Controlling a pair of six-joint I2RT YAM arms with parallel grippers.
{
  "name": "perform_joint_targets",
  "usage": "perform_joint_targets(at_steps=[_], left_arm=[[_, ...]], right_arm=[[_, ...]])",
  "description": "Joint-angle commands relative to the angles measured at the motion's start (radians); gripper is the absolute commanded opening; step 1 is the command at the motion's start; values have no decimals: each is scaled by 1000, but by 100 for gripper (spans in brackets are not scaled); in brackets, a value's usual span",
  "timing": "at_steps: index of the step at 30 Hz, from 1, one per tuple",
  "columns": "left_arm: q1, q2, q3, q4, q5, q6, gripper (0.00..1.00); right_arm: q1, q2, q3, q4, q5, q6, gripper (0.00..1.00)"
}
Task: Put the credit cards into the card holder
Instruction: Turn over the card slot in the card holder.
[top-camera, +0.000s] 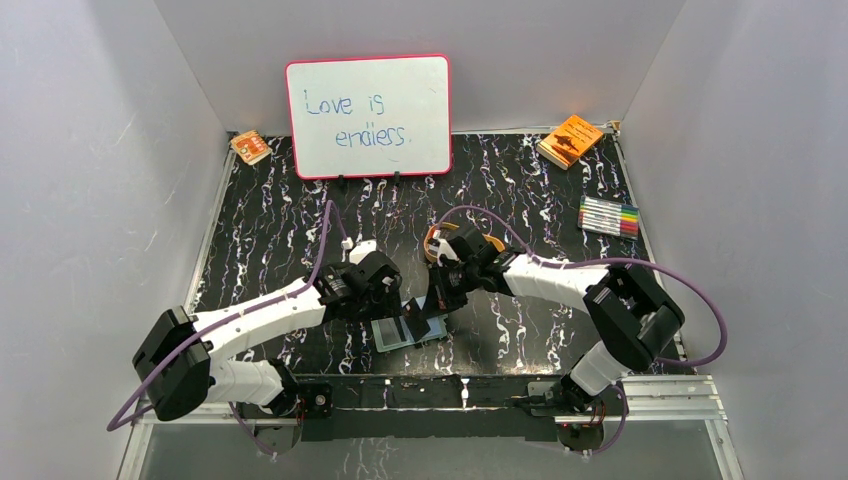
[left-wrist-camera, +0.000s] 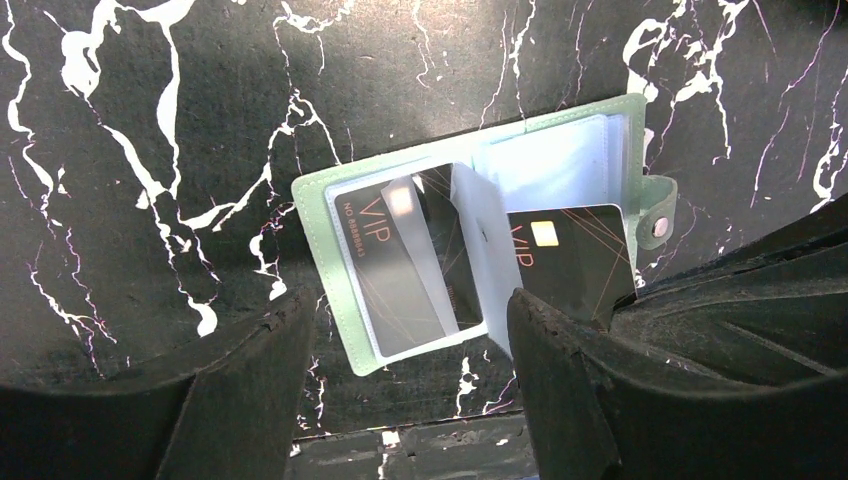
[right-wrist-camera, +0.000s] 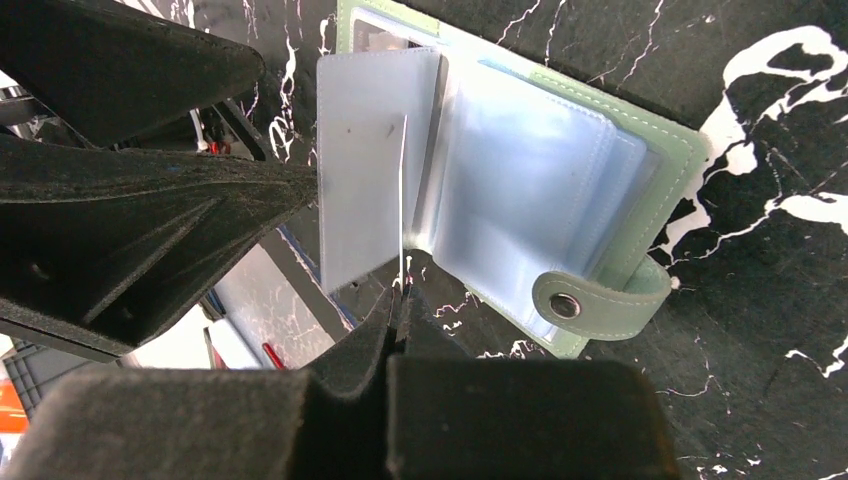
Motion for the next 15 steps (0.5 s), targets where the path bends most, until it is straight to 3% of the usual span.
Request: perform_joint_targets(at_steps=[1,15], left_arm=[[-3,-35,5,-28,-36,-9,67],[-2,-115,-13,-80,-112,-65,67]], right_arm=[[14,-19,42,4,-8,0,0],[68,65,84,24,-11,8,0]])
